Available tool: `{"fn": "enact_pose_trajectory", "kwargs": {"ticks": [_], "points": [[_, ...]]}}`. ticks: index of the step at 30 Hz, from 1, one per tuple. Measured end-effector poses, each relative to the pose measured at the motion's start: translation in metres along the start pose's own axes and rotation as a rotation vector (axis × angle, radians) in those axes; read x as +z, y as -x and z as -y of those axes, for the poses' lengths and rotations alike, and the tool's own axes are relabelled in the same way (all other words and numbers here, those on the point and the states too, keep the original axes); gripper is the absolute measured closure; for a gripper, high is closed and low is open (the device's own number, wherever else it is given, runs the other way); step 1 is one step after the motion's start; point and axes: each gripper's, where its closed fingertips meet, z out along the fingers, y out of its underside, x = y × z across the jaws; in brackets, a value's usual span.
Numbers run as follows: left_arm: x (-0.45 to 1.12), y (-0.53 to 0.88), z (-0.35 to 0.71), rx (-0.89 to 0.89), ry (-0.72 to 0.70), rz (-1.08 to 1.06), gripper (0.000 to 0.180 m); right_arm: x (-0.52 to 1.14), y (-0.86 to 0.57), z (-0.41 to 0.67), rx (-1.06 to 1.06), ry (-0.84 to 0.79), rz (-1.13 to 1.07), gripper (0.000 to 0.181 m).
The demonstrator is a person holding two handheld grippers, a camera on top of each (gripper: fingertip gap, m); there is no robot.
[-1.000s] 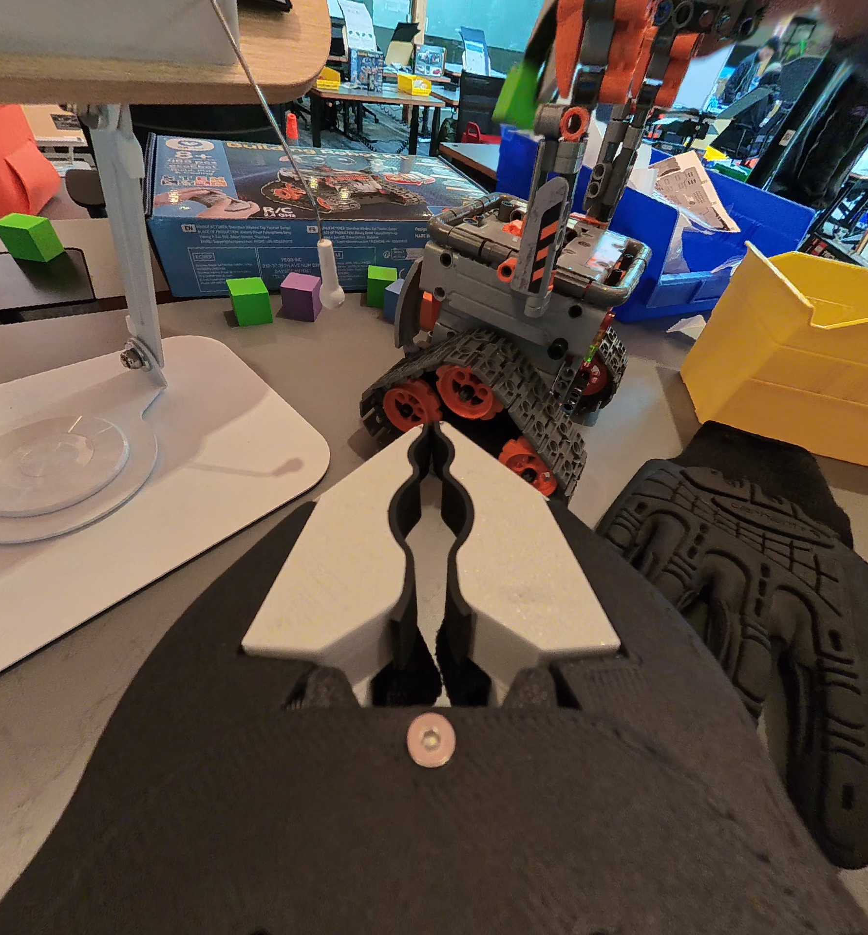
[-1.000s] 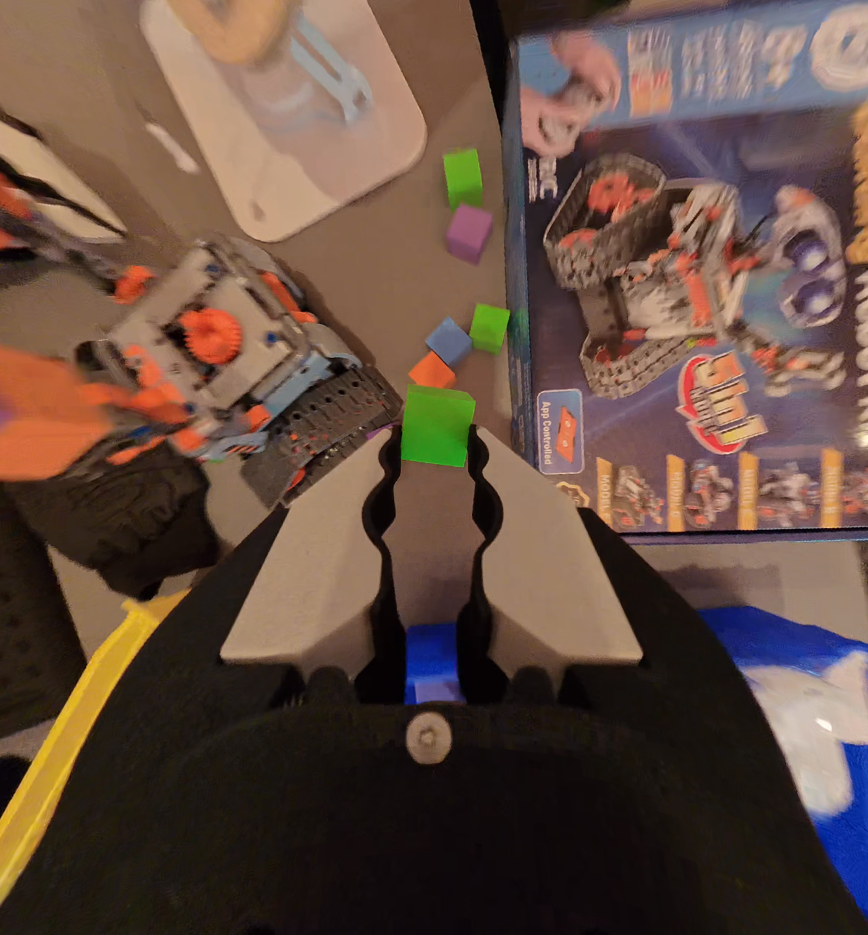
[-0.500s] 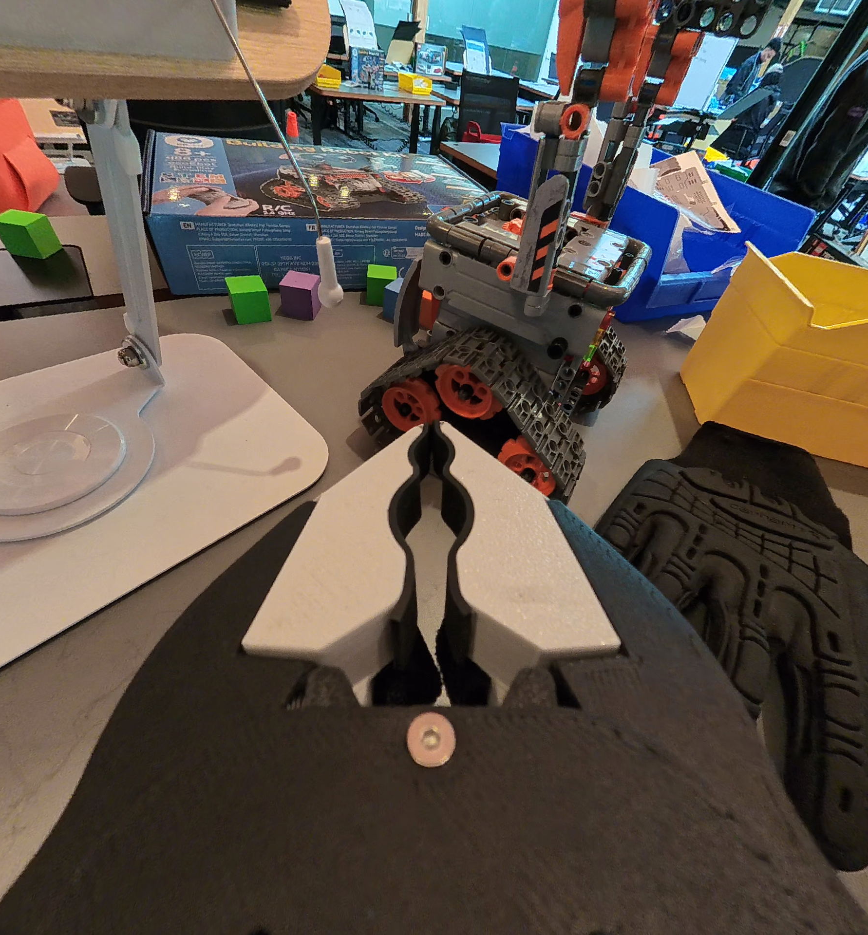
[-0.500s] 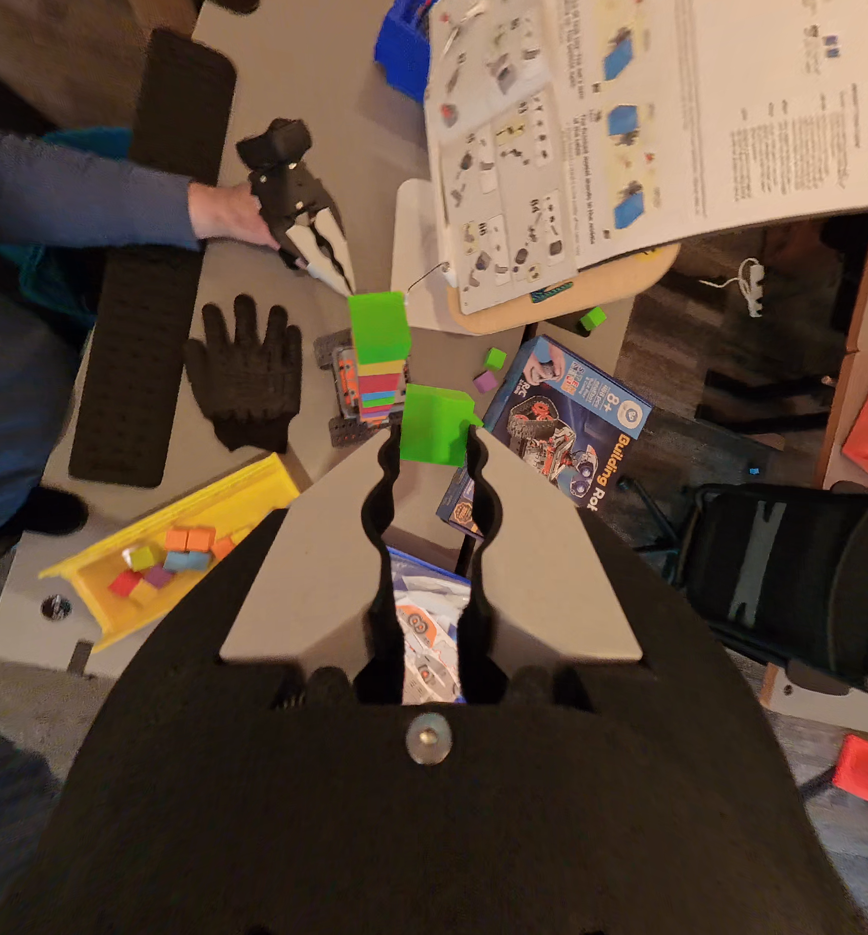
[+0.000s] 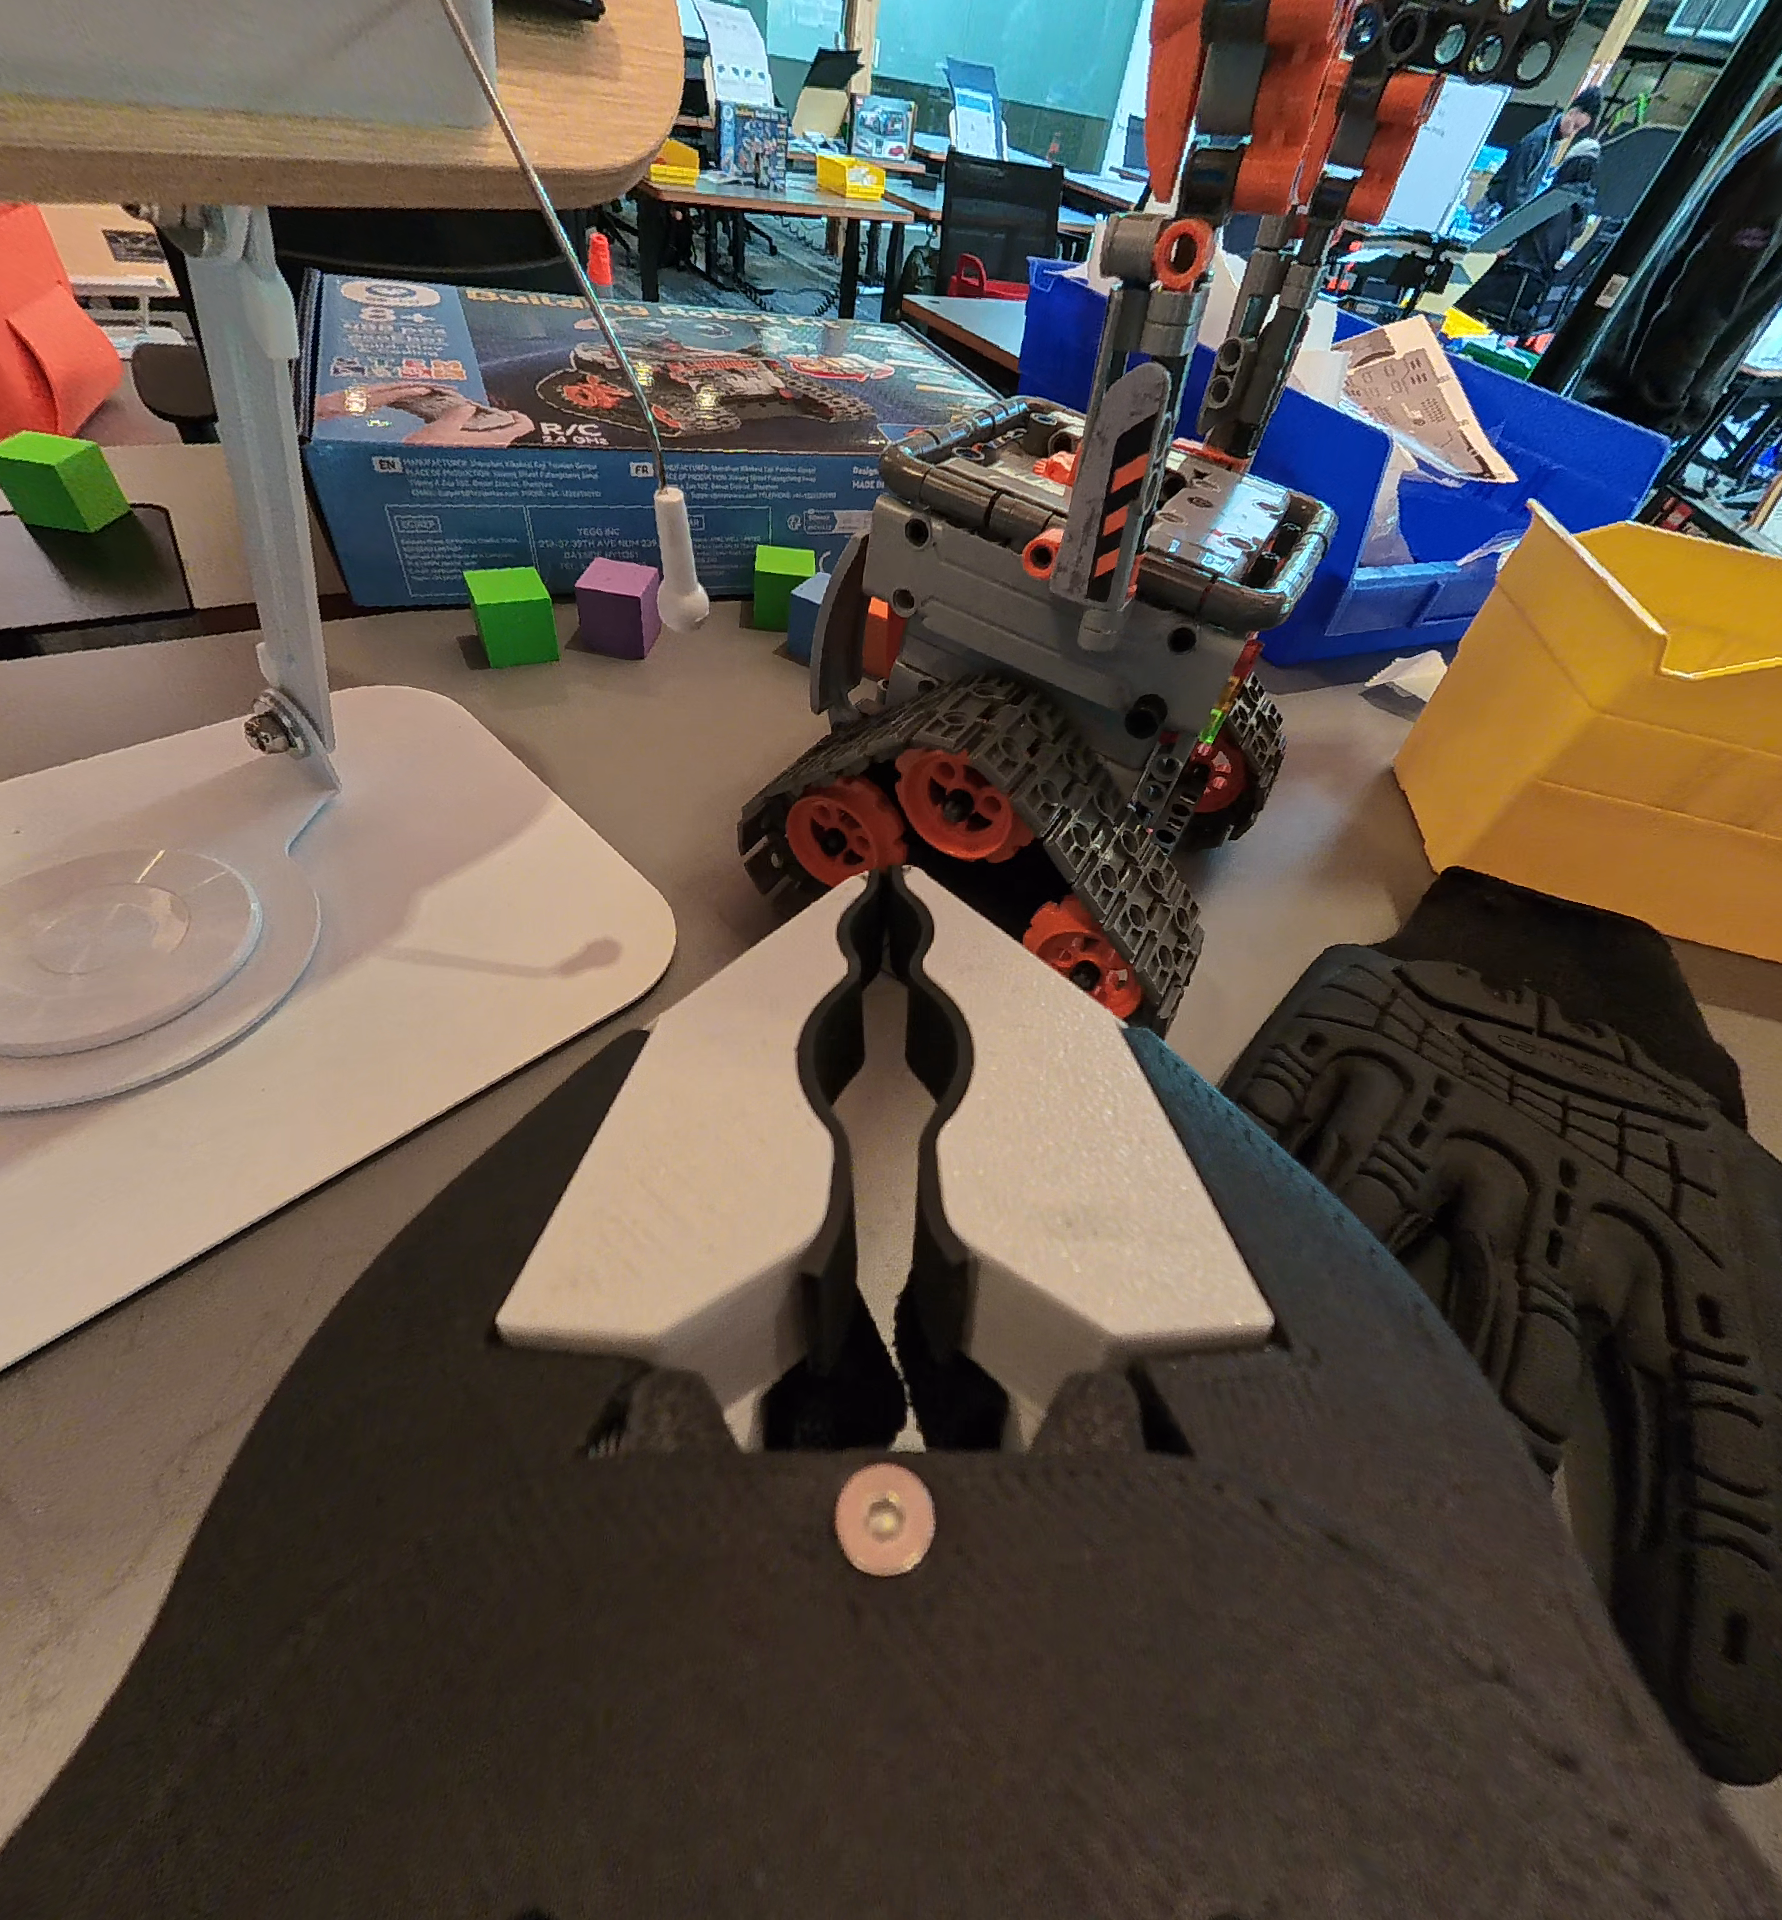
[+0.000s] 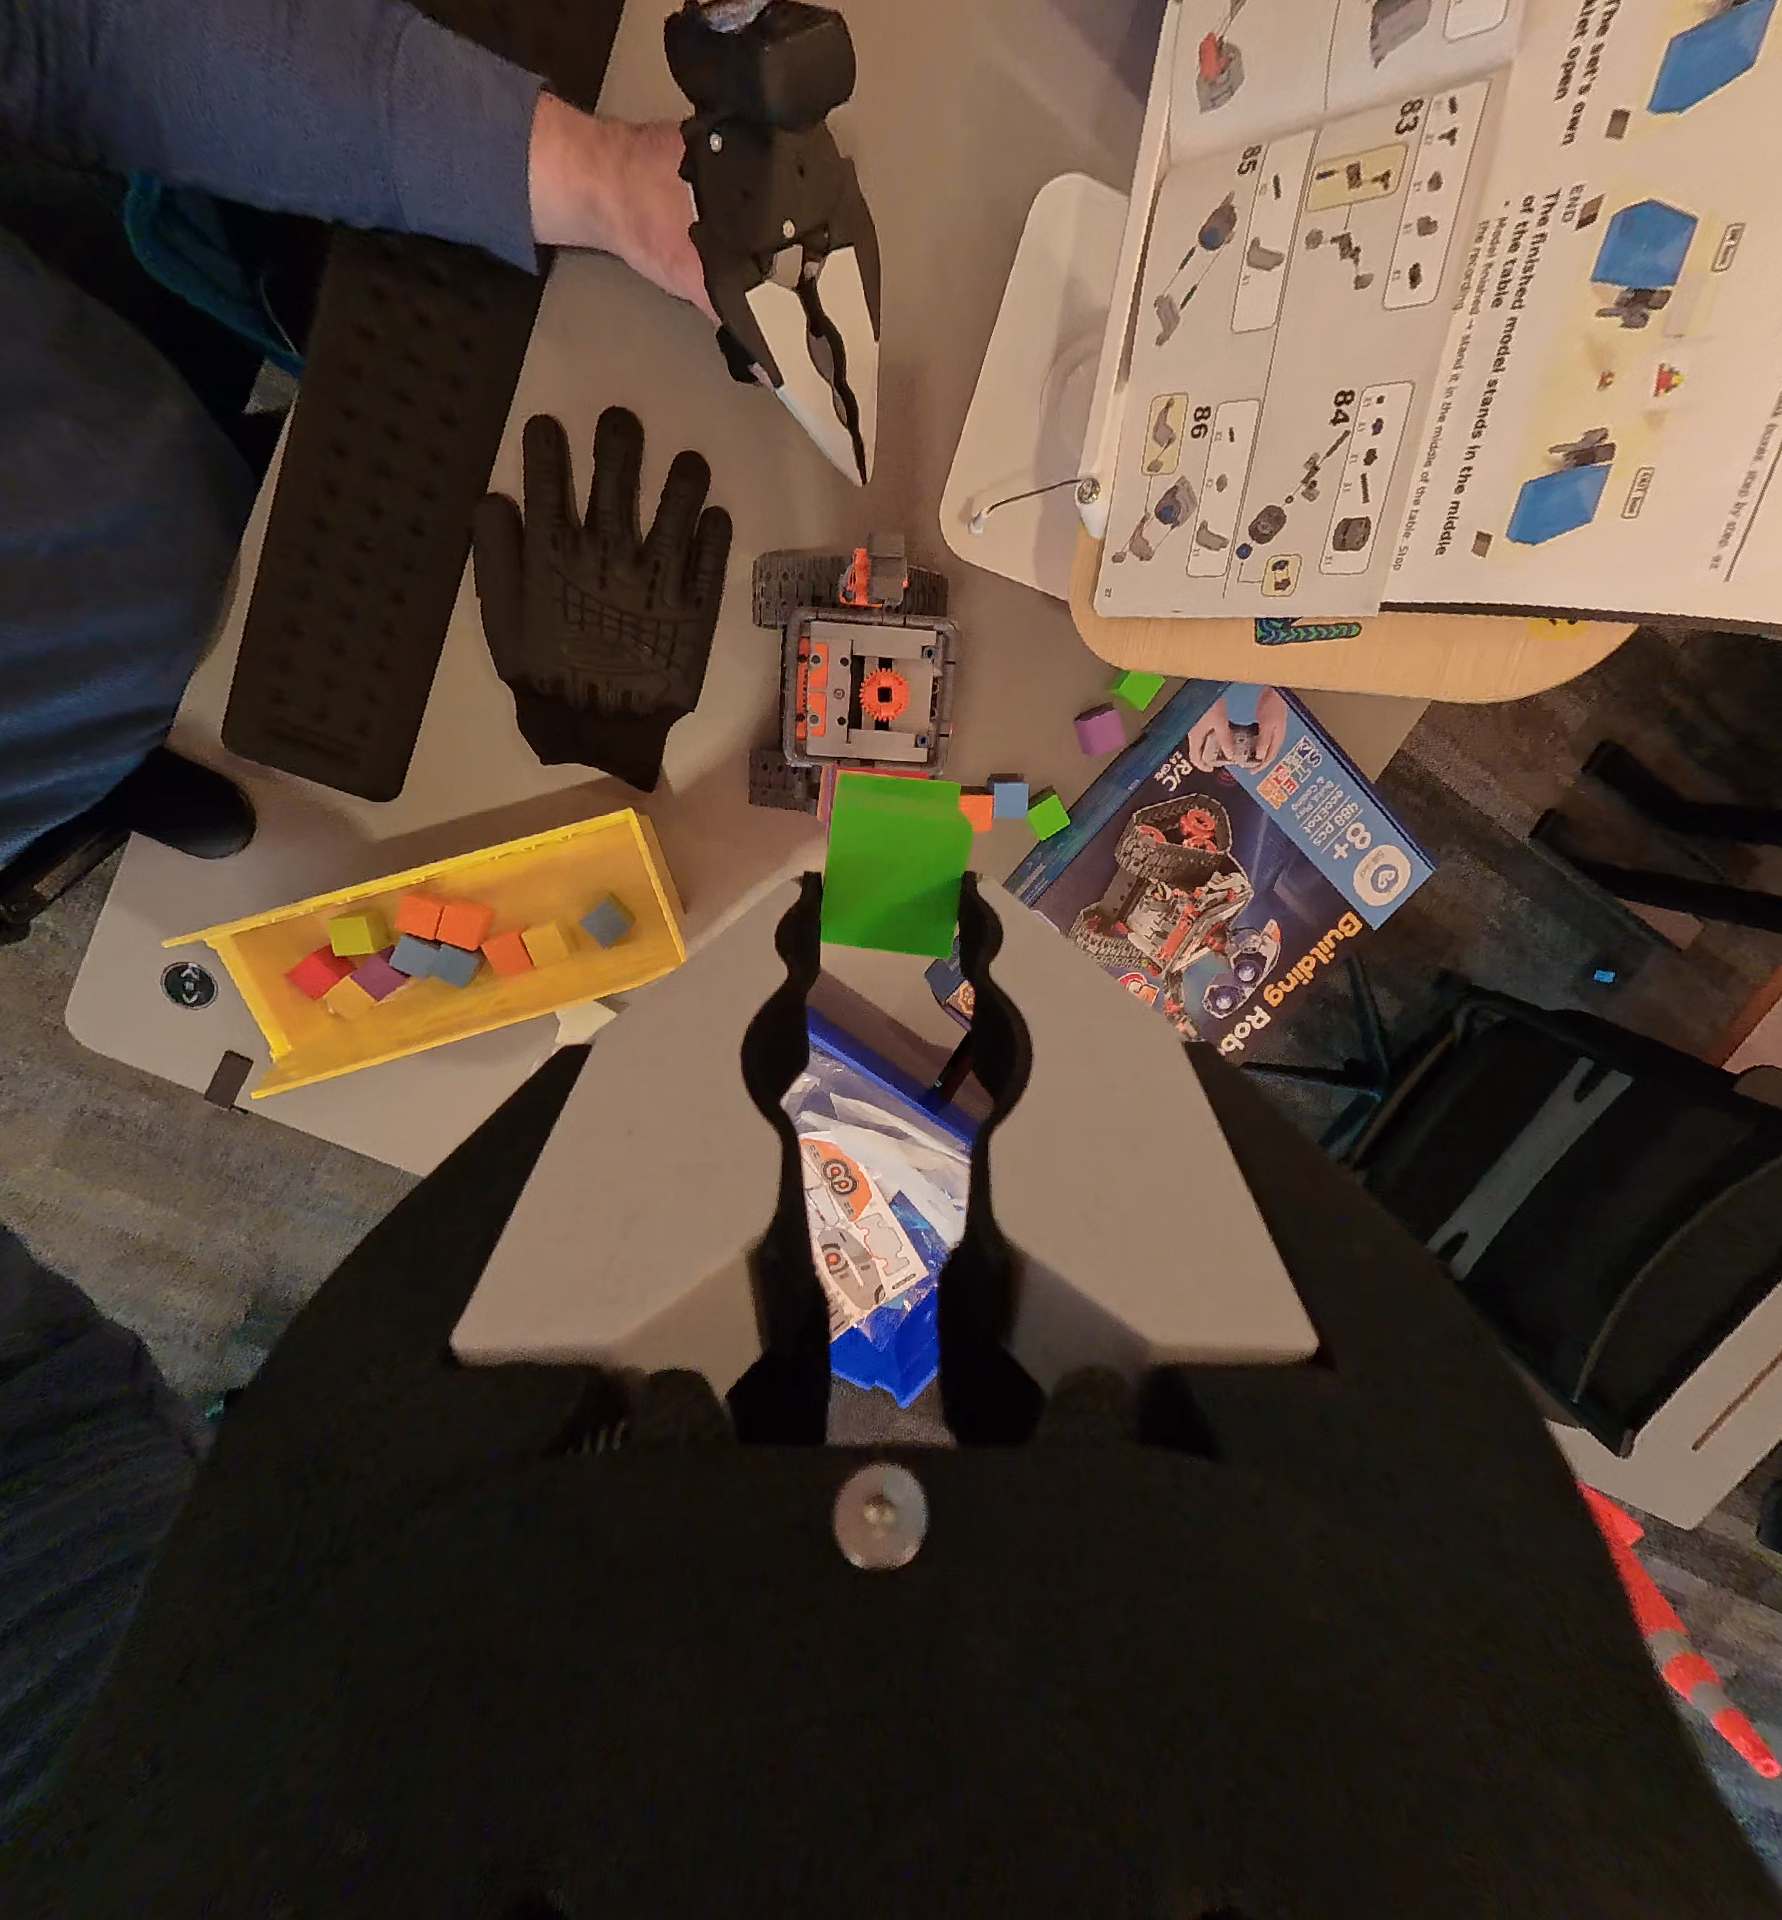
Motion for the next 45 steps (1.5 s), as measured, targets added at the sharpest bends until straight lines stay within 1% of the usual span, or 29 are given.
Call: {"fn": "enact_pose_trajectory", "kwargs": {"ticks": [13, 21, 23, 24, 29, 45], "points": [[0.0, -0.0003, 0.0005, -0.001, -0.003, -0.003, 0.18, 0.0052, -0.0021, 0.0006, -0.031, 0.082, 0.032, 0.156], [0.0002, -0.0005, 0.0001, -0.002, -0.001, -0.005, 0.18, 0.0086, -0.0051, 0.0003, -0.025, 0.08, 0.041, 0.155], [0.0003, -0.0005, 0.0, -0.002, 0.0, -0.005, 0.18, 0.009, -0.0053, 0.0003, -0.023, 0.077, 0.045, 0.15], [0.0004, -0.0005, -0.0001, -0.002, 0.0, -0.005, 0.18, 0.0092, -0.0049, 0.0008, -0.027, 0.073, 0.049, 0.155], [0.0004, -0.0004, 0.0, -0.003, 0.0, -0.006, 0.18, 0.0074, -0.004, 0.0031, -0.038, 0.049, 0.055, 0.156], [0.0006, -0.0002, -0.0004, -0.002, 0.003, -0.005, 0.18, 0.0088, -0.0032, -0.0005, -0.043, 0.049, 0.066, 0.155]]}}
